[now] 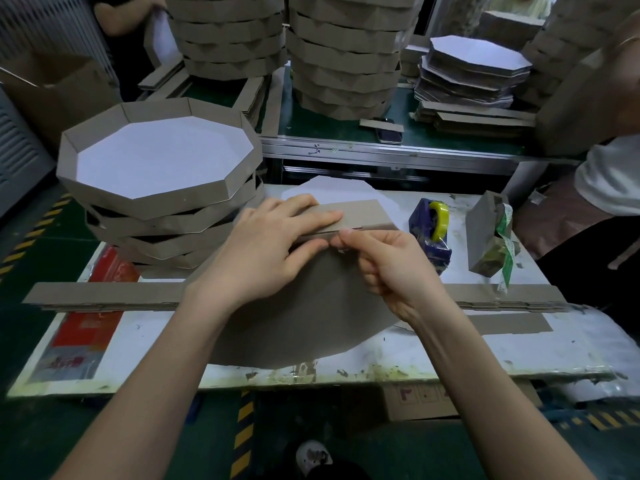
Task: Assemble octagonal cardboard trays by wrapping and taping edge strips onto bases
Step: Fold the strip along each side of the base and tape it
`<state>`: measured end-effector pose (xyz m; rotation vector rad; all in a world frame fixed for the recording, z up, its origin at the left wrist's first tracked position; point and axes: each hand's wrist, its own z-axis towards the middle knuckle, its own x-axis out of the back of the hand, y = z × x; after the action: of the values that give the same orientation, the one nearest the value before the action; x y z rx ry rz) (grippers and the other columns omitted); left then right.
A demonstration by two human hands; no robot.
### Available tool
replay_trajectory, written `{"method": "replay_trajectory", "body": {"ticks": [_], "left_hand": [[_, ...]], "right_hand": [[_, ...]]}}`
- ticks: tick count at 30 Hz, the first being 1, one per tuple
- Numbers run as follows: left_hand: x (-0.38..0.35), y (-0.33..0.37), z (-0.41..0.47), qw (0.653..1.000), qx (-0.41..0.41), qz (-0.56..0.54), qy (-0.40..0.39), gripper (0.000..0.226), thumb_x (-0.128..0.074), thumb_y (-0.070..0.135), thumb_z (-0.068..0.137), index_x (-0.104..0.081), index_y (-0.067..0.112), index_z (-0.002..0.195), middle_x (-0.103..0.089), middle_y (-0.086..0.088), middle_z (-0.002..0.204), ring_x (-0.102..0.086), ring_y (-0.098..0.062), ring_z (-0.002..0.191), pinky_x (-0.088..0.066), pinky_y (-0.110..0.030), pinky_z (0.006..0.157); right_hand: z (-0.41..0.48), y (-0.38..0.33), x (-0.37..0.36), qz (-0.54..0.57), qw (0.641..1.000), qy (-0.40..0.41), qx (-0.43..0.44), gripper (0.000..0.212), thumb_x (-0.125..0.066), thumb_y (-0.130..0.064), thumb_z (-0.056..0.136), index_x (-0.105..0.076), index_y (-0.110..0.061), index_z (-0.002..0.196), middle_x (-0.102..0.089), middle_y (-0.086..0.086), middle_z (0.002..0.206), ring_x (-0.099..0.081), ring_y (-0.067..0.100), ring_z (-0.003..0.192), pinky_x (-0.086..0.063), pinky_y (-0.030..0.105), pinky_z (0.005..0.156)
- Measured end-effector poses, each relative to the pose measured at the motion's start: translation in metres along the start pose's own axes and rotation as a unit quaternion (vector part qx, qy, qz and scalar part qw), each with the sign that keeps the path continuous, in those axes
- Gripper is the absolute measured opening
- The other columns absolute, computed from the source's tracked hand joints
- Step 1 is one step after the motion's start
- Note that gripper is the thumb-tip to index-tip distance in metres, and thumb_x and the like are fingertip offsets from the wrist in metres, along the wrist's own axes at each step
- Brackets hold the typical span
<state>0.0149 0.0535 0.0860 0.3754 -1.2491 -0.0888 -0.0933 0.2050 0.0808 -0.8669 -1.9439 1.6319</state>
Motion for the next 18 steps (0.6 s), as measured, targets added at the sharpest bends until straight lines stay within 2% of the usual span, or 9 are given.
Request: {"method": "replay_trajectory", "body": {"ticks": [2, 4, 6, 7, 10, 12, 15, 18], "left_hand": [[0.004, 0.003, 0.001, 1.000, 0.017, -0.025, 0.002, 0.045, -0.044, 0.044, 0.089, -0.051, 0.046, 0.134, -0.047, 0.014, 0.140, -0.042, -0.015, 0.124, -0.035, -0.038, 0.099], [0.005, 0.012, 0.005, 0.996, 0.042, -0.077, 0.030, 0.047, -0.037, 0.048, 0.080, -0.062, 0.041, 0.119, -0.057, 0.016, 0.129, -0.048, -0.011, 0.119, -0.038, -0.040, 0.100], [0.003, 0.023, 0.012, 0.992, 0.054, -0.087, 0.073, 0.036, -0.040, 0.054, 0.085, -0.066, 0.032, 0.096, -0.066, 0.013, 0.103, -0.056, -0.013, 0.102, -0.043, -0.039, 0.090], [0.001, 0.027, 0.016, 0.991, 0.062, -0.070, 0.091, 0.033, -0.045, 0.057, 0.088, -0.064, 0.029, 0.089, -0.065, 0.012, 0.091, -0.057, -0.015, 0.094, -0.044, -0.037, 0.084], [-0.004, 0.025, 0.022, 0.989, 0.077, -0.053, 0.113, 0.031, -0.057, 0.058, 0.087, -0.064, 0.028, 0.086, -0.064, 0.010, 0.088, -0.058, -0.018, 0.090, -0.046, -0.037, 0.078], [-0.005, 0.020, 0.021, 0.989, 0.060, -0.063, 0.116, 0.031, -0.059, 0.059, 0.084, -0.064, 0.029, 0.086, -0.060, 0.014, 0.084, -0.058, -0.018, 0.087, -0.044, -0.034, 0.072], [-0.006, 0.017, 0.022, 0.993, 0.026, -0.026, 0.115, 0.031, -0.061, 0.058, 0.084, -0.063, 0.028, 0.092, -0.042, 0.019, 0.077, -0.058, -0.020, 0.085, -0.040, -0.034, 0.072], [-0.006, 0.015, 0.024, 0.995, 0.028, -0.001, 0.099, 0.033, -0.061, 0.058, 0.083, -0.062, 0.028, 0.096, -0.041, 0.019, 0.081, -0.059, -0.024, 0.088, -0.037, -0.034, 0.072]], "right_hand": [[-0.001, 0.001, -0.001, -0.033, 0.999, 0.010, 0.021, 0.026, -0.066, -0.025, 0.094, -0.077, -0.015, 0.072, -0.033, -0.008, 0.041, -0.024, 0.006, 0.035, -0.021, 0.016, 0.036], [-0.001, 0.003, -0.001, -0.061, 0.997, 0.024, 0.052, 0.029, -0.067, -0.029, 0.093, -0.077, -0.020, 0.067, -0.038, -0.010, 0.041, -0.029, 0.005, 0.036, -0.024, 0.016, 0.038], [0.001, 0.006, 0.000, -0.094, 0.991, 0.034, 0.085, 0.037, -0.067, -0.033, 0.093, -0.073, -0.025, 0.057, -0.042, -0.011, 0.041, -0.032, 0.003, 0.037, -0.025, 0.014, 0.040], [0.002, 0.009, 0.001, -0.115, 0.988, 0.041, 0.092, 0.040, -0.067, -0.034, 0.093, -0.071, -0.024, 0.054, -0.044, -0.010, 0.040, -0.033, 0.002, 0.037, -0.025, 0.014, 0.040], [-0.001, 0.039, 0.001, -0.200, 0.976, 0.071, 0.053, 0.046, -0.065, -0.026, 0.095, -0.067, -0.018, 0.051, -0.046, -0.009, 0.036, -0.036, 0.001, 0.034, -0.027, 0.017, 0.043], [-0.008, 0.059, 0.004, -0.191, 0.978, 0.081, 0.039, 0.043, -0.064, -0.023, 0.096, -0.068, -0.019, 0.053, -0.046, -0.011, 0.037, -0.038, 0.001, 0.037, -0.028, 0.019, 0.047], [-0.003, 0.050, 0.016, -0.175, 0.966, 0.105, 0.161, 0.041, -0.063, -0.023, 0.097, -0.068, -0.026, 0.056, -0.045, -0.015, 0.040, -0.038, 0.001, 0.042, -0.026, 0.015, 0.048], [0.010, 0.018, 0.027, -0.183, 0.917, 0.150, 0.321, 0.036, -0.057, -0.027, 0.099, -0.067, -0.026, 0.064, -0.047, -0.015, 0.046, -0.040, 0.001, 0.046, -0.027, 0.012, 0.052]]}}
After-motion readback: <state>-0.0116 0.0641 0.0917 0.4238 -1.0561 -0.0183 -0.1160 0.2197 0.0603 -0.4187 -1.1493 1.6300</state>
